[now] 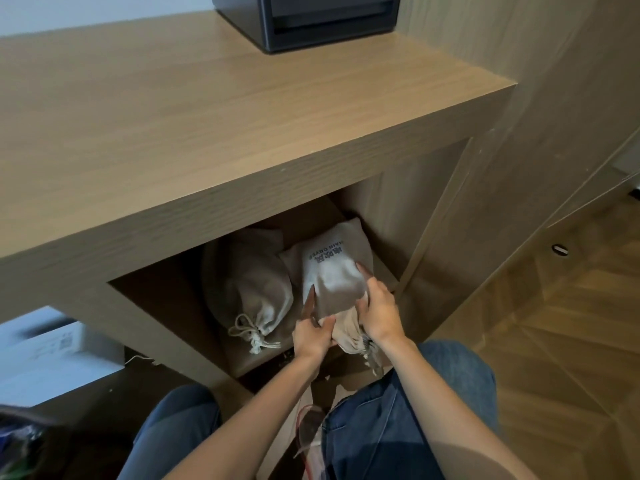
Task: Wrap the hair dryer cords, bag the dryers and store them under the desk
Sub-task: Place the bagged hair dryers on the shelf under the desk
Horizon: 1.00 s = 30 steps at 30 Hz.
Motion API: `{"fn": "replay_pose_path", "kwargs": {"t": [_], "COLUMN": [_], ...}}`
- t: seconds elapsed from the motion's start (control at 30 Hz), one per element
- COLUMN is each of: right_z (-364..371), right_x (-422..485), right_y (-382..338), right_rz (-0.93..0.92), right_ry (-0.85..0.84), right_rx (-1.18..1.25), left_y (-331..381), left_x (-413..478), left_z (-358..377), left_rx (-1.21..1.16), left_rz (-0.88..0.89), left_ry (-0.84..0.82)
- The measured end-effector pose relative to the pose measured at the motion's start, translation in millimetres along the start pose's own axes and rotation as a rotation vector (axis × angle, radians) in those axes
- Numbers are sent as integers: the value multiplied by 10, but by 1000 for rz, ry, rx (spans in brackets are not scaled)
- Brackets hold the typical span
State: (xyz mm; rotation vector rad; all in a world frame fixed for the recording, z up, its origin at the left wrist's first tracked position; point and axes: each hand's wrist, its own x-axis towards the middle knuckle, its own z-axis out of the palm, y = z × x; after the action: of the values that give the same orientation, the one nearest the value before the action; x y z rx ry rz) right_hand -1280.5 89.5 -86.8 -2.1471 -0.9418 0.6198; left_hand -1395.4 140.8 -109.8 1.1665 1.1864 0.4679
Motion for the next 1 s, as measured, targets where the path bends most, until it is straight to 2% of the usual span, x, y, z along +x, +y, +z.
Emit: {"fn": "replay_pose_path", "kwargs": {"t": [0.13,0.2,0.27,0.43,0.67,0.83,0.9,1.0], "right_z": [5,23,30,44,66,13,-4,-48], "right_x": [283,392,506,886,1118,1173,1143,1032], "right_y": [12,17,7,30,105,88,91,100], "right_rz": [41,-5,-85,-124,-128,-107,-110,-98], "right_ry": [35,6,-16,-38,-119,-85,-30,33], "right_rx": [54,198,306,243,316,278,185,119], "left_y": [179,257,319,435,345,364,392,357], "left_x": [144,271,421,647,872,1054,1077,1114], "left_z": [75,117,135,222,223,185,133,44], "left_rx": [-159,-57,65,-58,-187,-218,-111,304], "left_rz": [-94,-78,11,31,96,96,124,239], "left_ry": [-23,-52,-17,19,40,29,64,68]}}
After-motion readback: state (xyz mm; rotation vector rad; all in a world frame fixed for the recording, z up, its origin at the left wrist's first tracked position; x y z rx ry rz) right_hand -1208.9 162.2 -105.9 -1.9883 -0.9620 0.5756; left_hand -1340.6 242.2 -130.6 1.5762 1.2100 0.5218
